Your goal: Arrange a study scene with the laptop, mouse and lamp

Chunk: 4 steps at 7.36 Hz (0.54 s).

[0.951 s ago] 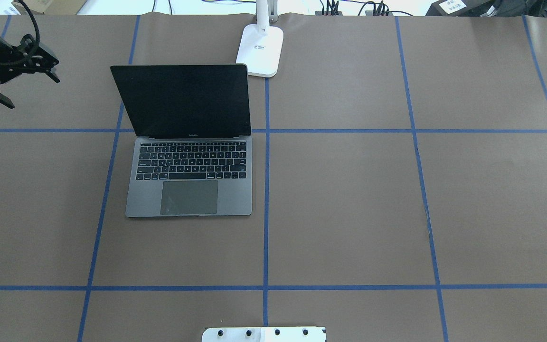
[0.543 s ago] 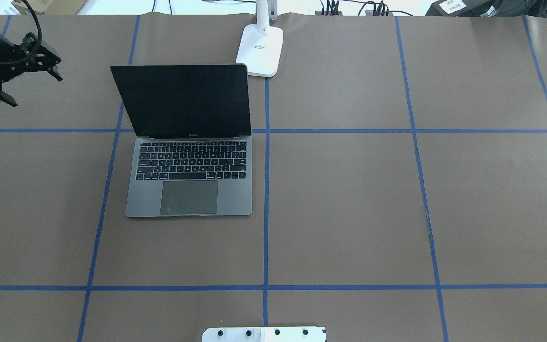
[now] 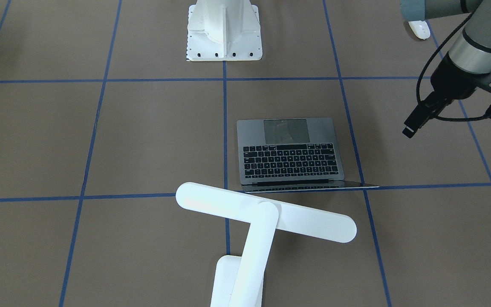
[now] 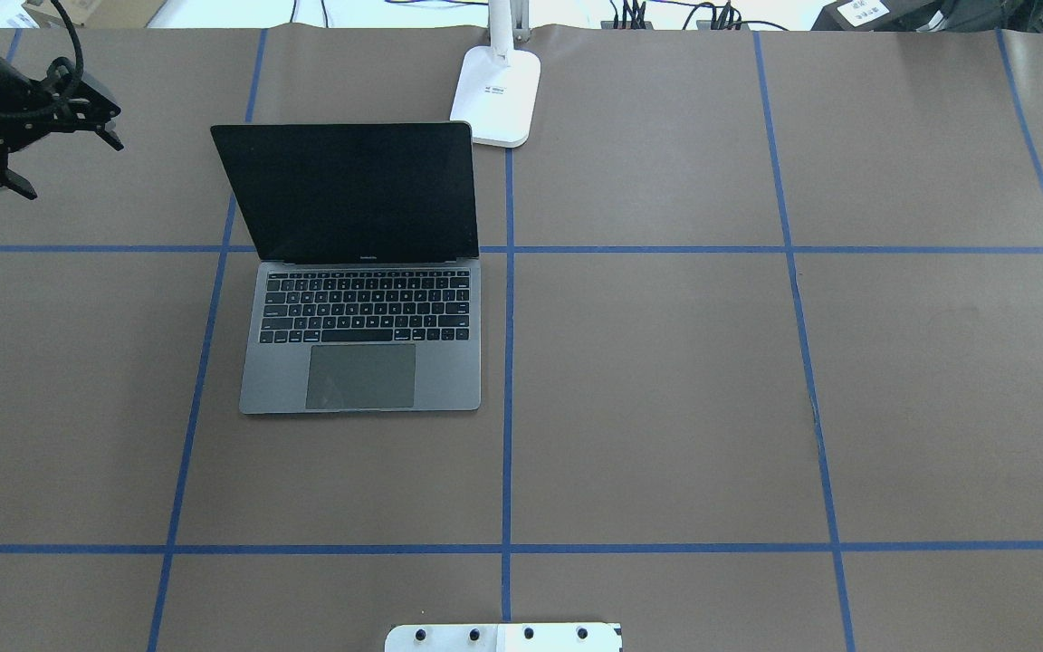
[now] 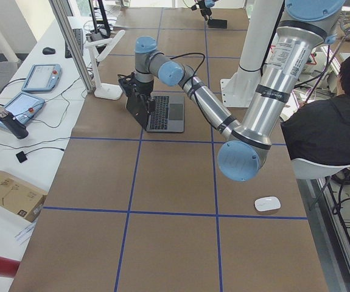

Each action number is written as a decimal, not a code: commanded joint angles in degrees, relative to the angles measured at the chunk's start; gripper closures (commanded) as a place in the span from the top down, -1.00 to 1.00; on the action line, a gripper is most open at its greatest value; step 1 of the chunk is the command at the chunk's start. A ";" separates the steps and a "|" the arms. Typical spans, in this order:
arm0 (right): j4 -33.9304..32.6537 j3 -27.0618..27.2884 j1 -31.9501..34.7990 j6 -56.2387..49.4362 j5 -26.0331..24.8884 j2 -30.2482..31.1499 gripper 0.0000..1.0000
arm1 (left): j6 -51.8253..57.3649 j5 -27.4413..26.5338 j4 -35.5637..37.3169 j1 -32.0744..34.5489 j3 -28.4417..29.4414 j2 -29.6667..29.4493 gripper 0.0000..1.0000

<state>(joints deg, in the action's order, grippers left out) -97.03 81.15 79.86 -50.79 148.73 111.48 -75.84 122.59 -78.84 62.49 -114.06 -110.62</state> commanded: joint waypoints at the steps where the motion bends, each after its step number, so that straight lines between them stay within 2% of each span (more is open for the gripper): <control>1: -0.09 -0.55 -0.23 -0.10 0.07 0.58 1.00 | -0.01 -0.33 0.00 0.00 -0.20 -0.12 0.99; 4: 0.00 -1.34 -0.32 -0.10 0.07 0.50 1.00 | -0.36 -1.74 0.00 -0.09 -0.29 -0.39 0.99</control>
<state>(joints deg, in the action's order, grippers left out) -97.10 80.22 79.57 -50.87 148.80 111.97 -76.12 121.04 -78.84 62.42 -114.33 -110.95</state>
